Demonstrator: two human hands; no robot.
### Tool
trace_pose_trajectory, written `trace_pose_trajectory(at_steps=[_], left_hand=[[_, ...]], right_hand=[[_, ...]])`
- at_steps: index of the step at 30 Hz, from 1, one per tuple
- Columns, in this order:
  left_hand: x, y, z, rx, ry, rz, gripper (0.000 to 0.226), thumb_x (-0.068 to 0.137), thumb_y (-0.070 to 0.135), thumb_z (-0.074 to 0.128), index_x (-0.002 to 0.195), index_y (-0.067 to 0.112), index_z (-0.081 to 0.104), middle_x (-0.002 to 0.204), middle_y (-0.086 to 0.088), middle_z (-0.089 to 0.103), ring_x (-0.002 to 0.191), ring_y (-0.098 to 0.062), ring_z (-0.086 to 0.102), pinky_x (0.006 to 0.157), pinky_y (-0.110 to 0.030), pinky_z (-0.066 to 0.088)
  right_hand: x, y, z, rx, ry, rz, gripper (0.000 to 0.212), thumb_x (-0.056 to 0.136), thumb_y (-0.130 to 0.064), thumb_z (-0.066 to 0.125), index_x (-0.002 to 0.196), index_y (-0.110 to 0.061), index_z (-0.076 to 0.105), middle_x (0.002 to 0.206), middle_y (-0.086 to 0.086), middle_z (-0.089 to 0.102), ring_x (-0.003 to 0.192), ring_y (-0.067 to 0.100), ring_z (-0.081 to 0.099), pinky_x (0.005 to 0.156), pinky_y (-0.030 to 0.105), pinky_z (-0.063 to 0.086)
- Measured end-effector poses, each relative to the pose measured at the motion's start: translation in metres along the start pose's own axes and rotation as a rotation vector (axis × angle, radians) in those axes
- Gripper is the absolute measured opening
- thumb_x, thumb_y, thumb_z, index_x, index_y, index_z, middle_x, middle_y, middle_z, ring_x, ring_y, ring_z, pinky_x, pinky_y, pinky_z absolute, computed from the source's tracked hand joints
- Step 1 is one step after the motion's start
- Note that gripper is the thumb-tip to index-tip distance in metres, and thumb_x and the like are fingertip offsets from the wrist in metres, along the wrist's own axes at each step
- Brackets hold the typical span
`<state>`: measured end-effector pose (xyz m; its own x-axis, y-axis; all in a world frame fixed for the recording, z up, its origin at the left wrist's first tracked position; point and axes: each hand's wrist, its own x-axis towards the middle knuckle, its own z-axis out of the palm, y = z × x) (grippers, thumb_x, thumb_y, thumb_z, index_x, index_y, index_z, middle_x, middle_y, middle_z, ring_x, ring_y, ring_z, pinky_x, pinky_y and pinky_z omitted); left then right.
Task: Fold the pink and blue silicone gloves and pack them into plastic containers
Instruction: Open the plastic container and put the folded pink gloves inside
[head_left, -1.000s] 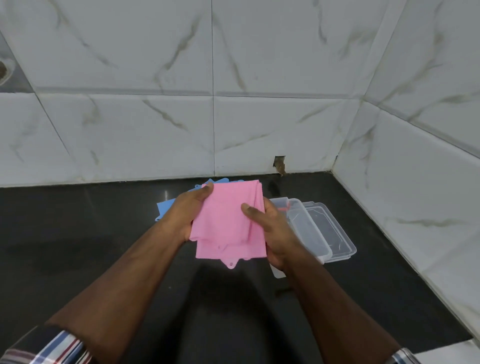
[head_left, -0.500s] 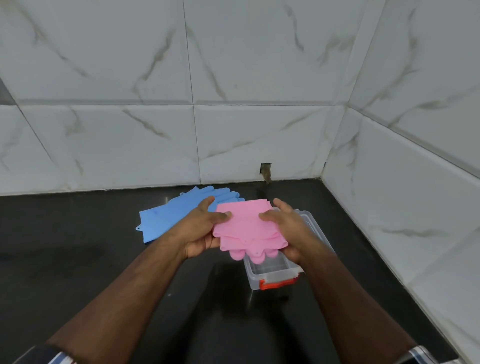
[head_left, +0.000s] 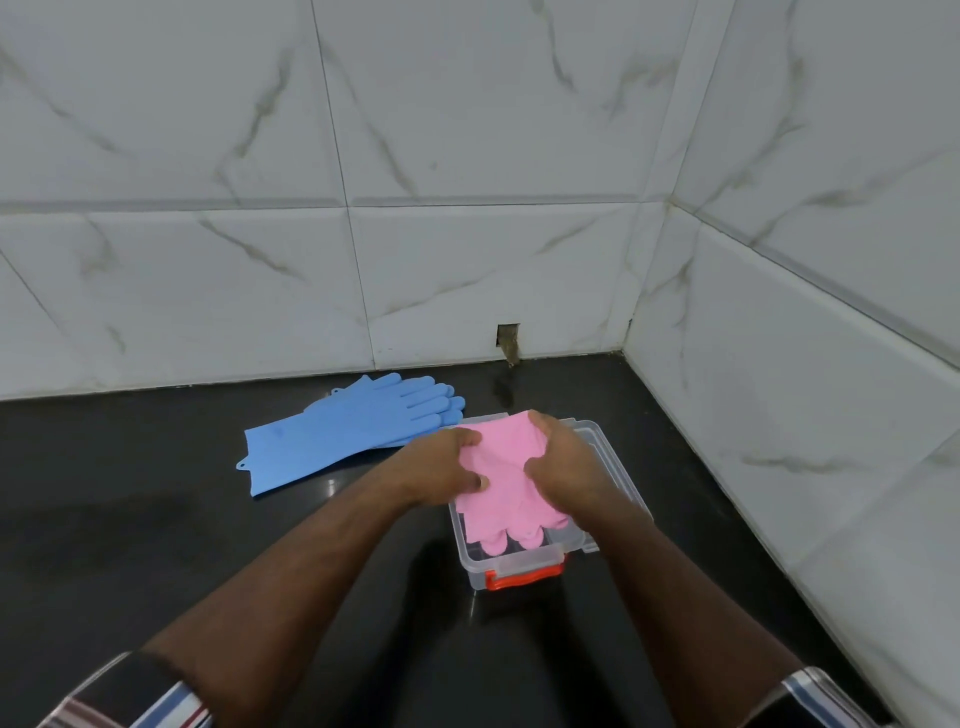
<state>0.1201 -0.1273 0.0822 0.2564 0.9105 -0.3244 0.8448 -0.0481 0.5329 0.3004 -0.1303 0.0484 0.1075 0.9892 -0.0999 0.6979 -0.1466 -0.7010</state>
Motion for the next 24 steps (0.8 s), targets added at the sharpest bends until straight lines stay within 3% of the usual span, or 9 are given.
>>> trace_pose_trajectory(at_steps=[3,6,14,19,24], left_hand=[[0.006,0.002,0.003,0.083,-0.018,-0.031,0.071,0.09,0.038,0.07,0.152,0.027,0.037,0.154,-0.002,0.043,0.134,-0.02,0.046,0.11,-0.036,0.037],[0.012,0.006,0.005,0.077,-0.004,-0.055,0.071,0.088,0.04,0.072,0.15,0.024,0.041,0.151,-0.002,0.047,0.131,-0.019,0.048,0.106,-0.034,0.039],[0.017,0.013,0.005,0.074,-0.016,-0.069,0.067,0.087,0.043,0.071,0.144,0.019,0.047,0.135,-0.003,0.057,0.101,-0.011,0.055,0.084,-0.025,0.047],[0.01,0.016,0.0,0.215,-0.007,-0.035,0.054,0.098,0.048,0.053,0.144,0.019,0.051,0.138,-0.003,0.06,0.116,-0.017,0.06,0.096,-0.03,0.047],[0.005,0.022,0.003,0.242,-0.032,-0.041,0.051,0.094,0.034,0.067,0.139,0.015,0.055,0.133,-0.005,0.063,0.115,-0.019,0.061,0.092,-0.027,0.046]], right_hand=[[0.003,-0.002,0.011,-0.118,0.007,-0.03,0.07,0.089,-0.002,0.052,0.152,-0.023,0.03,0.146,0.006,0.047,0.125,0.023,0.052,0.097,0.036,0.05],[0.002,-0.002,0.023,-0.214,0.009,-0.063,0.074,0.089,-0.007,0.058,0.153,-0.02,0.024,0.145,0.008,0.045,0.126,0.026,0.05,0.096,0.036,0.048],[0.0,0.006,0.042,-0.336,-0.001,-0.093,0.08,0.092,-0.024,0.064,0.155,-0.018,0.015,0.15,0.011,0.038,0.126,0.029,0.052,0.1,0.04,0.048],[0.002,0.005,0.042,-0.375,-0.041,-0.088,0.073,0.095,-0.017,0.057,0.155,-0.016,0.016,0.152,0.013,0.034,0.124,0.029,0.053,0.1,0.04,0.048],[0.002,0.004,0.044,-0.432,-0.096,-0.102,0.068,0.096,-0.02,0.055,0.153,-0.012,0.02,0.147,0.015,0.038,0.122,0.029,0.054,0.101,0.04,0.048]])
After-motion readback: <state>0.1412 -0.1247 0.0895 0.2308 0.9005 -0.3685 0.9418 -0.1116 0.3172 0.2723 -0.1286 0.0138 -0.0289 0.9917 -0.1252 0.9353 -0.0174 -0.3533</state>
